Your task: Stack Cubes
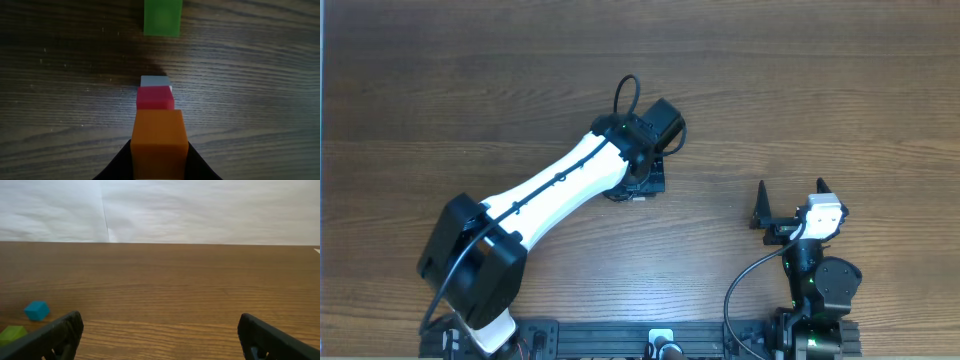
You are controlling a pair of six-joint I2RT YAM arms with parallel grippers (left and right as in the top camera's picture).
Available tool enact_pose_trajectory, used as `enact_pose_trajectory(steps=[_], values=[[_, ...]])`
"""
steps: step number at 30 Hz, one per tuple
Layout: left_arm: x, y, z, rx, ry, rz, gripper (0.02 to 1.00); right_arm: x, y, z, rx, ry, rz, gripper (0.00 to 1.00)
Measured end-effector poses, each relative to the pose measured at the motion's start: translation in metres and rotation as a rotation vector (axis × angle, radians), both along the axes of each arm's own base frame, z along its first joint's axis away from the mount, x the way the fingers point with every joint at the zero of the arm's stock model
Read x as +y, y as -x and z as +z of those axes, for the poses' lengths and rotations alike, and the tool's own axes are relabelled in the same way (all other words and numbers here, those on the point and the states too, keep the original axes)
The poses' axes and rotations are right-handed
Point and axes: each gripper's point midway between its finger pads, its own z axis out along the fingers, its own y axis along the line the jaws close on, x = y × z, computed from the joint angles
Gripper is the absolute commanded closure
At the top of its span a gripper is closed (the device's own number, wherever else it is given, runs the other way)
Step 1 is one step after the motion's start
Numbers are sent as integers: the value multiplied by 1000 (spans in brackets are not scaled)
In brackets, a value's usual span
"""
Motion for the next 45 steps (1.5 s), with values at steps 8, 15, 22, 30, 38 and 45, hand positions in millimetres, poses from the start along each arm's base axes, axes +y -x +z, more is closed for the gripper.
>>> enact_pose_trajectory(steps=[8,15,22,30,38,45], values=[[0,0,-6,9,-8,0,928,0,0,0,0,2,0,5],[-1,-1,-6,7,-6,0,925,0,0,0,0,1,0,9],[-1,-1,-6,6,-7,-12,923,0,0,0,0,1,0,7],[-1,-1,-6,6,-7,-15,921,0,0,0,0,1,0,7],[-1,-1,-6,6,-8,-15,919,0,0,0,0,2,0,7],[-1,-1,-11,17,-12,-15,917,0,0,0,0,1,0,9]])
